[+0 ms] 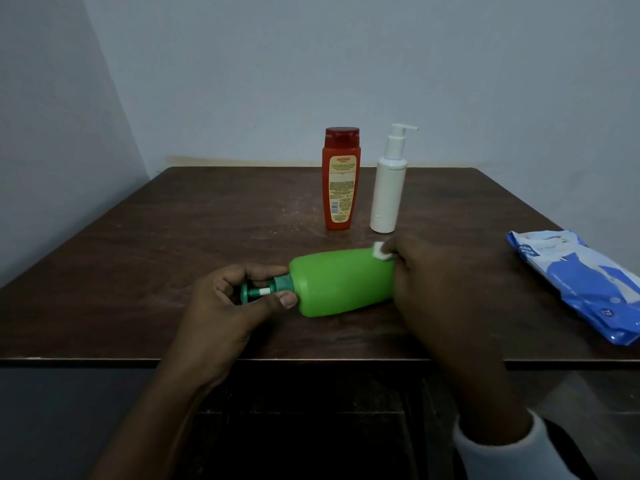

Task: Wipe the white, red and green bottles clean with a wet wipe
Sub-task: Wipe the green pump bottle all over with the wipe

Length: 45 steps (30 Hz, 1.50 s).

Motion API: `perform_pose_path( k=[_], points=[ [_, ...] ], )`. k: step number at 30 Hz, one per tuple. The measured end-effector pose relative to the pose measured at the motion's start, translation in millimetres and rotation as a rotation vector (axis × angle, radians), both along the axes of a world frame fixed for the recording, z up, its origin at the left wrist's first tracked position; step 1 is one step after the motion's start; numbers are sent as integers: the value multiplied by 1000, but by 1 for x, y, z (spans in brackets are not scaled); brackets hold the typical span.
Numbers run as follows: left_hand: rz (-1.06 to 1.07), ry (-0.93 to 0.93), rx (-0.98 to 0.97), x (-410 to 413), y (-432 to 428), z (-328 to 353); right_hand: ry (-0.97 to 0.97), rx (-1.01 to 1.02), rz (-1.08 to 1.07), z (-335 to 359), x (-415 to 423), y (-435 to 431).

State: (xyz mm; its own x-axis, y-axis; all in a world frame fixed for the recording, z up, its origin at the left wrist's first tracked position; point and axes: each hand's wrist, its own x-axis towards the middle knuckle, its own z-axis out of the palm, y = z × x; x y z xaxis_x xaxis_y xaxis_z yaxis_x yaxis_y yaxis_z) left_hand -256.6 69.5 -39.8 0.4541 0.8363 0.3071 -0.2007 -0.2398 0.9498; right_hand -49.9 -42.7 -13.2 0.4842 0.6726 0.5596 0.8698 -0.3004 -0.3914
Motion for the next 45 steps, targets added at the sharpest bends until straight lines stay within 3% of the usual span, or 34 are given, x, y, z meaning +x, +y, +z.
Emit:
perform_pose_path(
  k=[7,12,17,23,27,30,36,39,41,45],
  points=[
    [19,21,65,-3,-2,3,24,4,435,22,-65,27],
    [50,10,43,-2,-4,1,-88,-146,445,34,-67,38],
    [46,-3,2,0,-3,1,-114,67,476,-10,-69,3],
    [33,13,-25,-3,0,0,-321,162,536,-50,-71,-20],
    [8,19,-3,-8,1,2,-209,78,484,-20,-80,1],
    [6,29,30,-8,-2,3,-193,-130,403,15,-82,21],
    [42,61,89,-10,-4,3,-155,-327,231,46,-19,18],
    [51,58,102,-9,-4,3,-84,-311,-9,40,21,-3],
    [50,58,104,-9,-4,4,-83,-205,-42,28,22,-17],
    [30,69,115,-11,-5,5,-89,-9,243,-5,-42,-11]
  ],
)
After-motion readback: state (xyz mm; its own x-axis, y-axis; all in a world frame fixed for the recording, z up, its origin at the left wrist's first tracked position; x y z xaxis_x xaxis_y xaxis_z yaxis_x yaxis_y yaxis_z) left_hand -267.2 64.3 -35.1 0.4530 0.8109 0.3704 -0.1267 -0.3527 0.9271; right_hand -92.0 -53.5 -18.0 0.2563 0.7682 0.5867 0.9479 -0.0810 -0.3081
